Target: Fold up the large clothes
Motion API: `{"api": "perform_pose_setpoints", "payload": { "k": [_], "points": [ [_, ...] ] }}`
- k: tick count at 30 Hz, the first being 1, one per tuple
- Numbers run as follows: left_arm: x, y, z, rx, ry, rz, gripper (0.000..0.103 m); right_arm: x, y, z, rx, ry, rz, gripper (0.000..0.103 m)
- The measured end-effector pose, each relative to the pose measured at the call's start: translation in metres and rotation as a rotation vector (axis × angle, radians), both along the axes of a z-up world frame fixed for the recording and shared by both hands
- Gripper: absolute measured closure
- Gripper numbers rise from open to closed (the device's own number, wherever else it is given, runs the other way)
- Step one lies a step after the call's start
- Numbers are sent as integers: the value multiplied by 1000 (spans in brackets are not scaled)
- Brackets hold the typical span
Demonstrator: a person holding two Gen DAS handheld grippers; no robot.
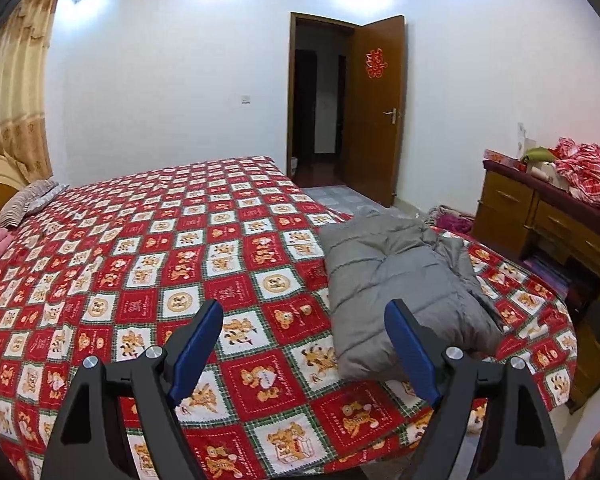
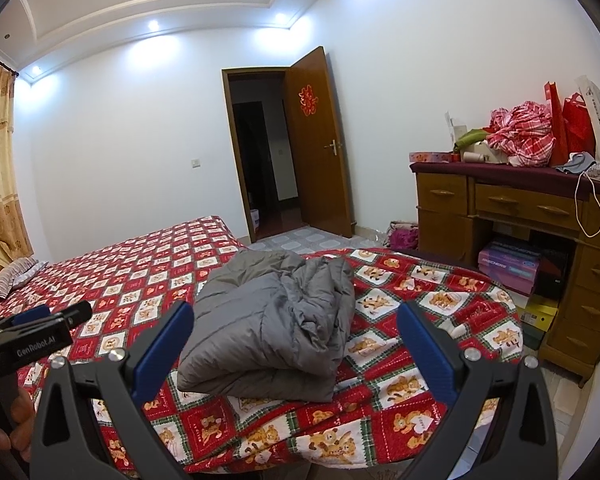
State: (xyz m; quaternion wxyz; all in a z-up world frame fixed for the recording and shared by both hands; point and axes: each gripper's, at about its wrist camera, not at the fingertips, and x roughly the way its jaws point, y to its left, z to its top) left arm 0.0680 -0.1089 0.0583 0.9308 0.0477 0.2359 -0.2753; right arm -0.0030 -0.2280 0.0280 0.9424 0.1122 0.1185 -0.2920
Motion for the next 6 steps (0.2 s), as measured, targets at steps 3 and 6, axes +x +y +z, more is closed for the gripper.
{"api": "perform_pose_setpoints", "payload": {
  "k": [3, 6],
  "points": [
    [3, 3, 0, 5, -11, 21, 20, 1, 0, -2, 1, 7, 1, 0],
    [8, 6, -1, 7, -13, 43, 20, 3, -3, -4, 4, 16, -4, 0]
  ]
}}
